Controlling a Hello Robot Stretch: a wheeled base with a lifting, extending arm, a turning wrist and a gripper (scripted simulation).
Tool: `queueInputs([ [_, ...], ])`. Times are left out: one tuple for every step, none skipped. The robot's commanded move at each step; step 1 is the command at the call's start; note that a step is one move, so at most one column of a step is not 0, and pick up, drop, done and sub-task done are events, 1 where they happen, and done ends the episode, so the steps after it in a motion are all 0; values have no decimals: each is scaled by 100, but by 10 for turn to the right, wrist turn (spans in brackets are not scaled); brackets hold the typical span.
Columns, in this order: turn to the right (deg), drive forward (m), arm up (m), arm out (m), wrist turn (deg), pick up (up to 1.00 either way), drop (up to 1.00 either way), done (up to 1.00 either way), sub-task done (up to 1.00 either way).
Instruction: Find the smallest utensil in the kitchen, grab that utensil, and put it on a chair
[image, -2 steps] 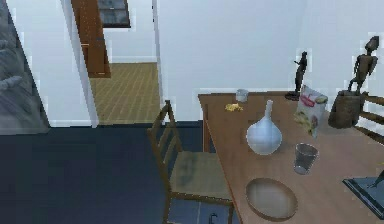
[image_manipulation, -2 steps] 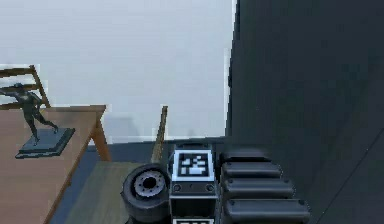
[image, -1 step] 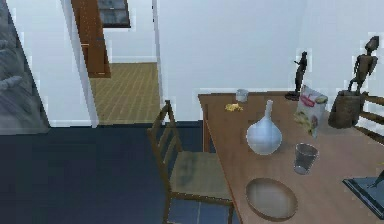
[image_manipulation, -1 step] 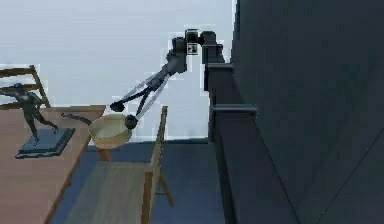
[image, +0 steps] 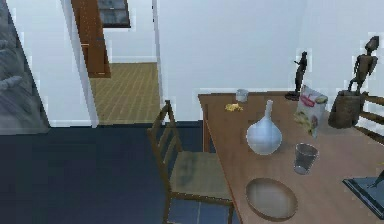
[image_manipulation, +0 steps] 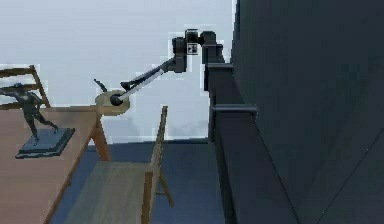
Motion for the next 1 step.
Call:
queueInputs([
  [0, 0, -32, 0, 0, 0, 0, 0, 0],
])
